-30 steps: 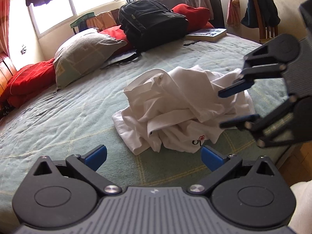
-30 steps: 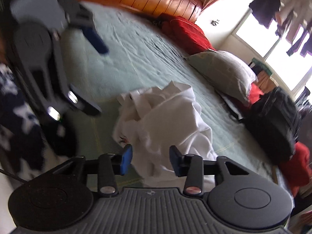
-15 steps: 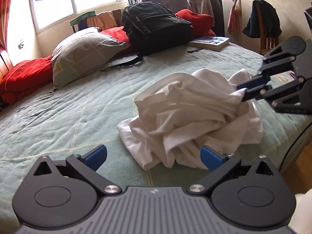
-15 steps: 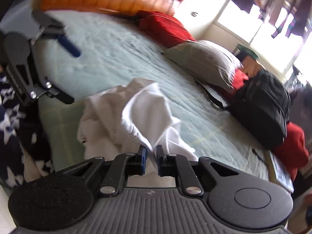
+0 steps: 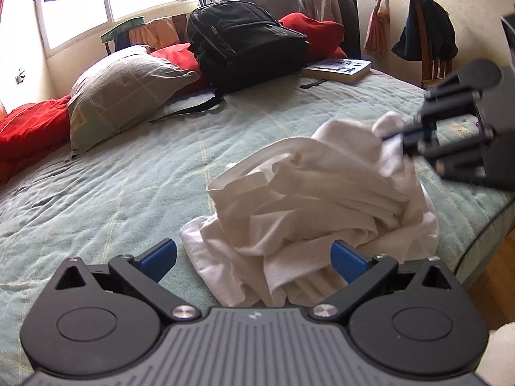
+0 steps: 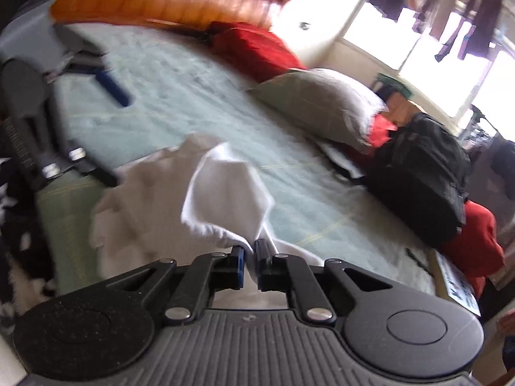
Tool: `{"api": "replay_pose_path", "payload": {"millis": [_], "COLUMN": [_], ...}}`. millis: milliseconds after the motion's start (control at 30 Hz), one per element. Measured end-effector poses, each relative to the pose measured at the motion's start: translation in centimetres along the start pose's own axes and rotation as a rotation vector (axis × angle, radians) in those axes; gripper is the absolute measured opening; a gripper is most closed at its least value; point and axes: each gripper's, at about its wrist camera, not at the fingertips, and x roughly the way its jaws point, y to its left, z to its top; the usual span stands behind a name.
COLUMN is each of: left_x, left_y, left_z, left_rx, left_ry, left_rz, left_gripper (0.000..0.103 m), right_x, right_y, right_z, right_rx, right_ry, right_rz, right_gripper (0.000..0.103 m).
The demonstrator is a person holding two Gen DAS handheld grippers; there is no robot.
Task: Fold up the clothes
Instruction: 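Reach the right tool into the white T-shirt and pinch a fold, then lift the shirt with the right tool while the left tool grasps another edge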
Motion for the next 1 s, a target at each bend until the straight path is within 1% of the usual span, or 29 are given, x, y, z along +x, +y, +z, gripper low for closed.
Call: {"api": "replay_pose_path", "payload": {"millis": [133,233,400,567,833,933,1000], "left_x": [0.4,0.6,1.1,1.9,3.9,4.8,5.6], "left_y": [0.2,0.4,0.9,1.6,3.0,3.7,4.8], "left_z": [0.3,0.6,1.1,1.5,2.2,2.4,2.4], "left_rx": [-0.004,-0.007,-0.021,-0.037,-0.111,-0.150,-0.221], "left_ry": [-0.002,-0.003,-0.004,0.001,0.025,0.034,0.042], "left_rz": [-0.004,-0.005,-0.010,-0.028,-0.122,-0.166,-0.229], "left_gripper": [0.101,0.101,0.101,0.101,0.100,0.092,0.087], "right_x": [1.2,2.7,5.1,7.5,10.2,10.5,10.4], "right_y": [-3.3,-5.6,-8.9,-10.7,-12.5,-12.4,-12.4], "right_z": [0.4,0.6,0.1,-0.4,-1.3,-1.5,-1.6], "right_rx": [0.044,0.089,0.178,0.210,0.278,0.283,0.289], "right_ry": [0.007,0.028,0.079,0.136,0.196,0.198,0.198], "right_rz": [-0.056,-0.093,-0.110,-0.114,-0.049,-0.041,-0.034], "right_gripper": [0.009,0.009,0.009,0.009,0.009,0.009,0.009]}}
